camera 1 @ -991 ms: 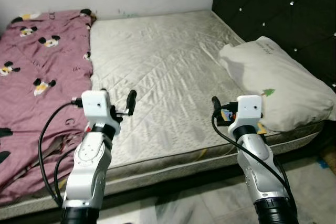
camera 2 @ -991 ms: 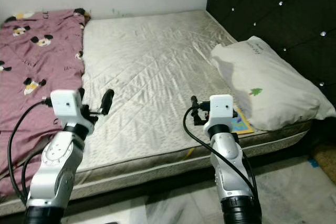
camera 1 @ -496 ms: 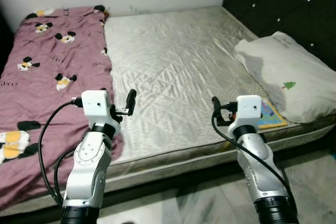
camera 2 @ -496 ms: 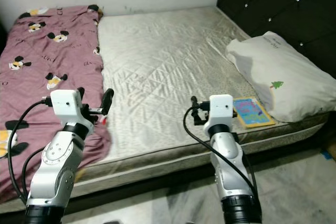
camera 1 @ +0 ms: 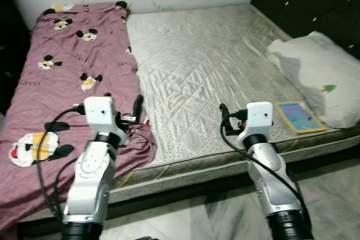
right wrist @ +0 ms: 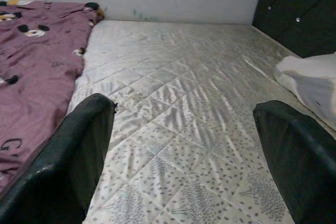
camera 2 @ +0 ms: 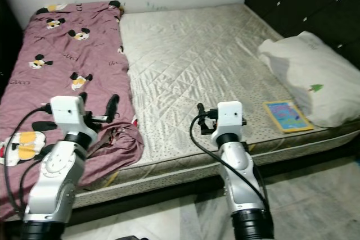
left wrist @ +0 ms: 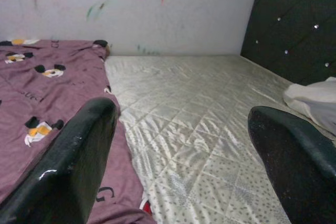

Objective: Clean up the room

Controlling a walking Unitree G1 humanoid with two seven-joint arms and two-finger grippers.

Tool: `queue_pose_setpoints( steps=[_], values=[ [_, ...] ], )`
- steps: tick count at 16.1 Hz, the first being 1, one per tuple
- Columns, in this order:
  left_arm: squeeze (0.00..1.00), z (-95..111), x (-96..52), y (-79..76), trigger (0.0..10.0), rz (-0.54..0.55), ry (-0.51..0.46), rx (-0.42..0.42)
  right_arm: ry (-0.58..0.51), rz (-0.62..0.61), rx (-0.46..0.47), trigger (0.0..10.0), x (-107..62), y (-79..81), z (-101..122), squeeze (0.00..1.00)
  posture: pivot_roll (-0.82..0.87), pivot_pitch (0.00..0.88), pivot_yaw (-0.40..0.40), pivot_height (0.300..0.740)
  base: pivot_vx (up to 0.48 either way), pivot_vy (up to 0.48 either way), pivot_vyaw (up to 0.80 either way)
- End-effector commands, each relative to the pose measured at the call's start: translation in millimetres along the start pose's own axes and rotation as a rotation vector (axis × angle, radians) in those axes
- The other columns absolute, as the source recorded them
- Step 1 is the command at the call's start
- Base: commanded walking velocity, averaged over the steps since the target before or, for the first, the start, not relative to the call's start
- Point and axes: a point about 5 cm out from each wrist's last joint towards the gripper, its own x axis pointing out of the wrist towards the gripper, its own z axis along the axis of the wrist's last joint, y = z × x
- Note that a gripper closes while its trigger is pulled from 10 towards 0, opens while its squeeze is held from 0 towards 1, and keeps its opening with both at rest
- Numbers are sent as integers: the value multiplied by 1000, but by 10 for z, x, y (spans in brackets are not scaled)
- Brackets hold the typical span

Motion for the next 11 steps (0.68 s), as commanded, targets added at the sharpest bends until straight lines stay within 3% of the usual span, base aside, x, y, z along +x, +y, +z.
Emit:
queue_pose_setpoints(
  steps=[1,11],
  values=[
    [0,16,-4,-8,10000,-12,-11,3,-7,-8,-2,10000,7,-29,19,0,13,82,3,740,334,0,0],
    [0,5,11,-21,10000,-13,-3,-3,-11,-19,0,10000,11,-37,31,0,4,96,9,740,372,0,0]
  ],
)
